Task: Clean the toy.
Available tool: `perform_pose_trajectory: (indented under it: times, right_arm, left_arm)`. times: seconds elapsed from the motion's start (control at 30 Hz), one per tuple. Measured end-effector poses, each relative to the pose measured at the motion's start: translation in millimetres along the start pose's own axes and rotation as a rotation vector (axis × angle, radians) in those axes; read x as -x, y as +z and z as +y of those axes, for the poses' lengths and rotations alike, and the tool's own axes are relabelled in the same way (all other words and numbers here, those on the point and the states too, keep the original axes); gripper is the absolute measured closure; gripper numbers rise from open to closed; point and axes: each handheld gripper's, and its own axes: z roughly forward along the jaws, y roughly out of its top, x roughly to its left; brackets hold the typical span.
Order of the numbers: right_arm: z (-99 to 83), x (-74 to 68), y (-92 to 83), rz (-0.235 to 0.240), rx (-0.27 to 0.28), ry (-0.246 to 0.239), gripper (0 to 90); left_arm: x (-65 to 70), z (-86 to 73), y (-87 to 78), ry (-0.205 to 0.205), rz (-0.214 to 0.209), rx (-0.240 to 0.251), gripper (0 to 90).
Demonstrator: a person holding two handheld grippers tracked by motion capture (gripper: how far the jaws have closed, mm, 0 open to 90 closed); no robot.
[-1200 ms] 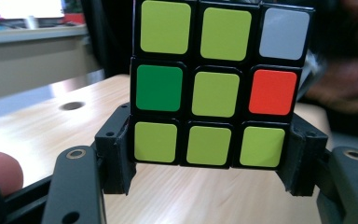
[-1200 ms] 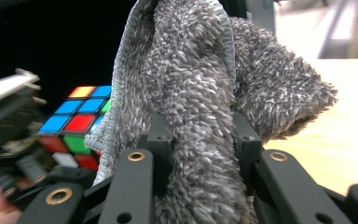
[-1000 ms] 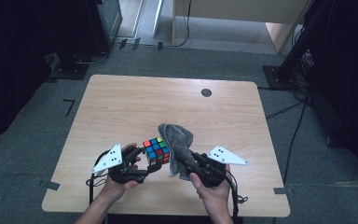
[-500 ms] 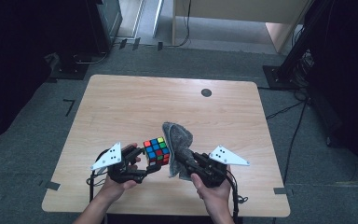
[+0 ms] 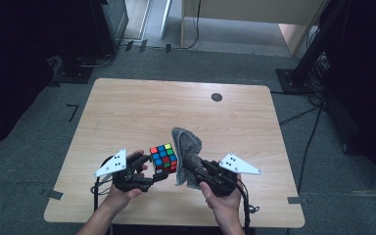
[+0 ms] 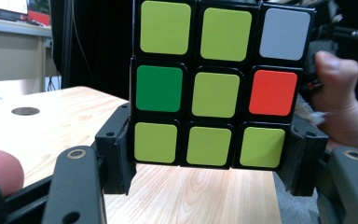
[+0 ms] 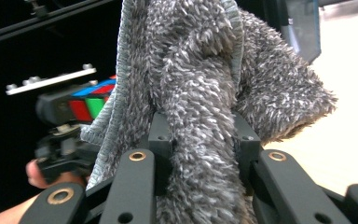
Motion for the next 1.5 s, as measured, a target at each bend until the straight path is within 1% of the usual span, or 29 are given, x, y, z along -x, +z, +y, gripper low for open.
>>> perform_pose_trajectory:
  times: [0.03,0.07,0.1,0.13,0.17,0.2,0.23,0.27,0.33,0.37,0.43,0.5,0.57,0.63,0.7,0.8,0.83,0.87,0.9,0.93,1.03,1.07,1.1,1.2,1.27,1.33,1.37,1.4,1.5]
  right_arm:
    - [-2.6,-1.8,3.8,0.014,-0.019,-0.014,69.6]
    - [-5.8,-2.8,6.0,-0.001,-0.024,-0.016,69.7]
    - [-7.8,-0.8,7.7,0.001,-0.037,-0.009,69.6]
    - [-8.9,2.7,9.9,0.018,-0.067,-0.004,69.5]
    - [-10.4,6.4,12.0,0.027,-0.118,-0.014,69.5]
    - [-11.9,7.2,13.4,0.008,-0.14,-0.033,69.6]
    - [-14.6,8.0,15.2,-0.028,-0.164,-0.06,69.5]
    - [-18.0,9.1,17.5,-0.045,-0.173,-0.061,69.6]
    - [-25.0,8.8,21.9,-0.034,-0.161,-0.027,69.6]
    - [-27.5,5.3,24.6,-0.028,-0.159,-0.033,69.6]
    - [-29.7,-4.3,29.6,-0.011,-0.153,-0.068,69.6]
    - [-30.7,-13.1,32.6,0.005,-0.137,-0.084,69.6]
    - [-32.4,-18.8,34.5,0.0,-0.13,-0.101,70.4]
    - [-35.7,-21.9,36.7,0.003,-0.133,-0.103,70.6]
    - [-38.5,-23.9,38.8,0.018,-0.139,-0.103,70.7]
    - [-42.7,-26.7,42.8,0.049,-0.169,-0.143,70.5]
    - [-43.9,-26.9,44.7,0.056,-0.194,-0.156,70.3]
    - [-45.3,-26.1,46.7,0.045,-0.224,-0.17,70.2]
    - [-46.5,-24.4,48.0,0.014,-0.246,-0.179,70.0]
    - [-47.0,-20.9,47.7,-0.012,-0.254,-0.177,70.0]
    - [-42.5,-7.8,40.8,-0.054,-0.197,-0.082,70.1]
    - [-40.7,-5.8,38.3,-0.05,-0.173,-0.058,70.1]
    - [-39.6,-6.3,36.8,-0.042,-0.157,-0.052,70.1]
    - [-42.0,-16.2,40.1,0.003,-0.163,-0.101,69.9]
    - [-45.7,-21.0,44.3,0.016,-0.188,-0.15,69.8]
    - [-47.4,-19.5,46.5,0.02,-0.229,-0.168,69.3]
    - [-47.3,-16.2,47.0,0.003,-0.256,-0.17,69.0]
    - [-46.9,-11.1,46.5,-0.035,-0.278,-0.176,68.7]
    - [-45.0,13.3,38.8,-0.188,-0.299,-0.183,68.5]
  left_arm:
    - [0.7,-0.6,0.2,0.004,0.007,-0.001,33.9]
    - [-0.1,-0.9,-0.5,-0.002,0.01,-0.005,33.9]
    - [-1.0,-1.0,-1.6,-0.006,0.014,-0.003,33.9]
    - [-2.0,-0.2,-3.2,-0.01,0.019,0.008,33.9]
    - [-2.6,0.8,-4.2,-0.015,0.024,0.018,33.9]
    - [-3.2,2.3,-5.3,-0.027,0.028,0.038,33.9]
    - [-3.7,3.8,-6.6,-0.035,0.038,0.059,33.9]
    - [-3.2,4.8,-7.8,-0.038,0.06,0.087,33.9]
    - [-3.8,5.9,-10.3,-0.061,0.08,0.137,34.0]
    - [-3.9,5.9,-11.3,-0.071,0.091,0.157,34.0]
    - [-4.1,5.1,-11.1,-0.089,0.085,0.174,34.0]
    - [-2.5,2.8,-7.9,-0.087,0.076,0.165,34.0]
    - [-0.5,0.7,-4.2,-0.082,0.076,0.151,34.1]
    - [0.9,-1.0,-0.9,-0.086,0.068,0.144,34.0]
    - [3.0,-2.0,1.8,-0.067,0.07,0.129,34.0]
    - [3.2,-1.5,2.6,-0.068,0.071,0.122,34.0]
    - [2.3,-0.9,1.7,-0.073,0.072,0.125,34.0]
    - [1.0,-0.2,0.3,-0.079,0.074,0.131,34.0]
    - [-0.1,0.6,-1.2,-0.088,0.077,0.141,34.0]
    - [-1.2,1.3,-2.9,-0.09,0.079,0.147,34.0]
    - [-1.0,1.3,-3.2,-0.086,0.081,0.142,34.0]
    - [-0.1,0.5,-1.5,-0.08,0.083,0.133,34.0]
    - [1.0,-0.4,0.8,-0.075,0.085,0.12,34.0]
    - [3.6,-3.0,6.3,-0.067,0.08,0.09,34.0]
    - [4.0,-3.0,6.4,-0.061,0.085,0.08,34.0]
    - [2.4,-1.7,3.8,-0.056,0.099,0.08,34.0]
    - [1.0,-1.0,2.1,-0.053,0.11,0.082,34.0]
    - [-0.4,-0.4,0.3,-0.048,0.124,0.082,34.0]
    - [-4.2,0.6,-3.9,-0.043,0.157,0.069,34.0]
